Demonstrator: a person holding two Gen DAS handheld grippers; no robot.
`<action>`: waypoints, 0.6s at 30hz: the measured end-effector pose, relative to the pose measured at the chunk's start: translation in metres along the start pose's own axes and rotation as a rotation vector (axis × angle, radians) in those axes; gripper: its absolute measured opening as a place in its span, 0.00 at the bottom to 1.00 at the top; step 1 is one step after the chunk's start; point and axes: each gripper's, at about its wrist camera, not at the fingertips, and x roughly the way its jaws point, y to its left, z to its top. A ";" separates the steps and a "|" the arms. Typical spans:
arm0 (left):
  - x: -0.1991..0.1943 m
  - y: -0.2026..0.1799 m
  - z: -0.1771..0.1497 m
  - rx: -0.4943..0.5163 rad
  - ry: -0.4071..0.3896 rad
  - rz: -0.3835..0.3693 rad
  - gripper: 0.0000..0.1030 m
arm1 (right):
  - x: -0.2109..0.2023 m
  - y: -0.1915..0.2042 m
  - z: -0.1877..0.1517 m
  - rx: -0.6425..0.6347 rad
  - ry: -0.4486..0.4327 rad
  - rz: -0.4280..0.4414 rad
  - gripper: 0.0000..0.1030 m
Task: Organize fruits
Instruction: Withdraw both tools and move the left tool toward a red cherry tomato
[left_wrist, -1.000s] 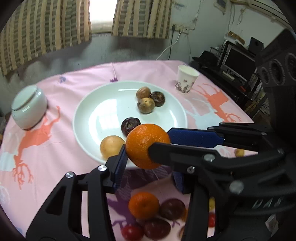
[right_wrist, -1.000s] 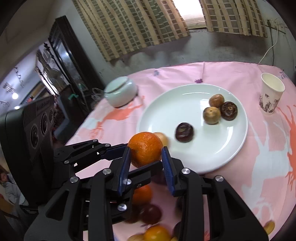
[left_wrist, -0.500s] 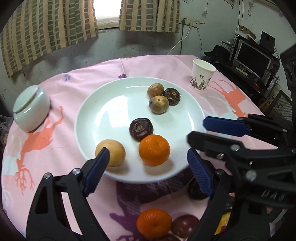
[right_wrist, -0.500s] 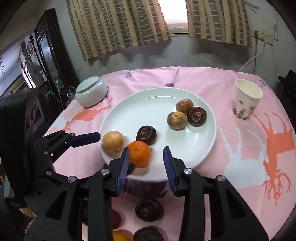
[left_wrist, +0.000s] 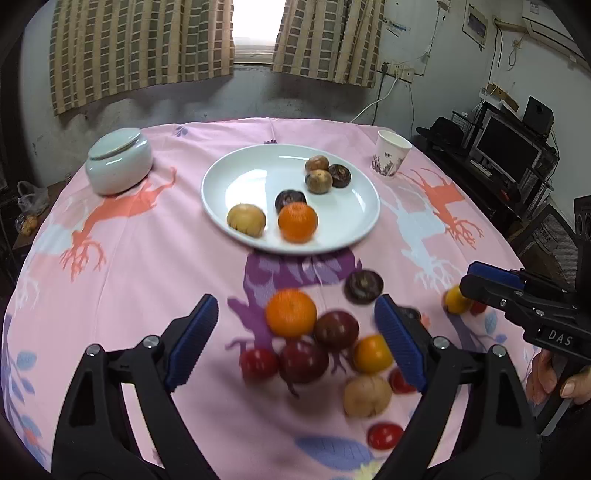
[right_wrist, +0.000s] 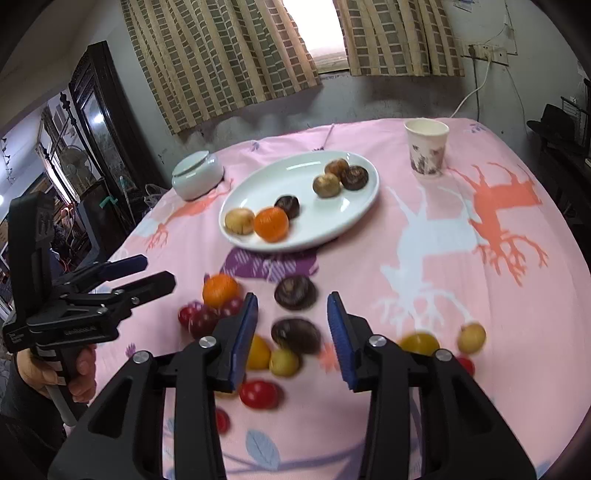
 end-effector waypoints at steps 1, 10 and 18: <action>-0.004 -0.003 -0.008 -0.002 0.001 0.010 0.86 | -0.003 -0.001 -0.006 0.000 -0.001 -0.004 0.59; -0.001 -0.023 -0.055 0.015 0.061 0.040 0.88 | -0.005 -0.017 -0.039 -0.003 0.018 0.017 0.63; 0.022 -0.018 -0.069 -0.008 0.123 0.040 0.88 | 0.005 -0.014 -0.048 -0.054 0.090 -0.006 0.63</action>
